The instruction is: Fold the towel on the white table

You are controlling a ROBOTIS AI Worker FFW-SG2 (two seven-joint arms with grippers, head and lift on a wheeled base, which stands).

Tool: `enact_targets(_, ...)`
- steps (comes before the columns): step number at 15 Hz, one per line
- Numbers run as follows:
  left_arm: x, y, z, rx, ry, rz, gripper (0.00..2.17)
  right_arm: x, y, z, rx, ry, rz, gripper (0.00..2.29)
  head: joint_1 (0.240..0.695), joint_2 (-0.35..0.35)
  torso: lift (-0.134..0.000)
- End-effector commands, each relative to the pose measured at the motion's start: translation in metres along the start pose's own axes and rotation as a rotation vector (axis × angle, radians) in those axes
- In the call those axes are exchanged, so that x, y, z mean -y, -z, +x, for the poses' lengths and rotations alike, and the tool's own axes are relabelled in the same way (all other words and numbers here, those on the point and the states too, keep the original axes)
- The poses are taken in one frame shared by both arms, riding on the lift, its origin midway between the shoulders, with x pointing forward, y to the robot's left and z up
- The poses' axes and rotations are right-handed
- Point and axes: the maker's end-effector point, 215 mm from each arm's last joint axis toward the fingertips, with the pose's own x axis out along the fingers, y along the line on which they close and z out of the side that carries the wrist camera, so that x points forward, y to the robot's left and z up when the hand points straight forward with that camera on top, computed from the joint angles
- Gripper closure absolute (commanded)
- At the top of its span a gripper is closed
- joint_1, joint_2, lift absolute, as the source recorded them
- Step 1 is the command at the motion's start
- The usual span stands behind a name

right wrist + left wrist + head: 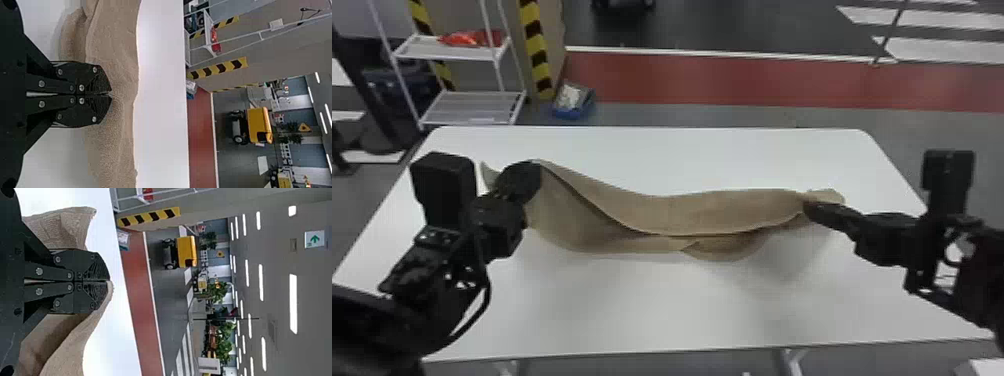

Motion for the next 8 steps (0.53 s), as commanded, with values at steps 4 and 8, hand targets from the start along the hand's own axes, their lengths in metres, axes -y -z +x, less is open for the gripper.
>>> enact_targets(4,0.011,-0.003,-0.001,0.007,0.015,0.011,1.89,0.040,-0.019,0.048,-0.100,0.070,0.141,1.70,0.695,-0.090,-0.120)
enact_targets(8,0.009,0.004,0.001,-0.004,0.016,0.017,1.89,0.087,-0.027,0.137,-0.053,0.116,0.170,1.70,0.695,-0.108,-0.120)
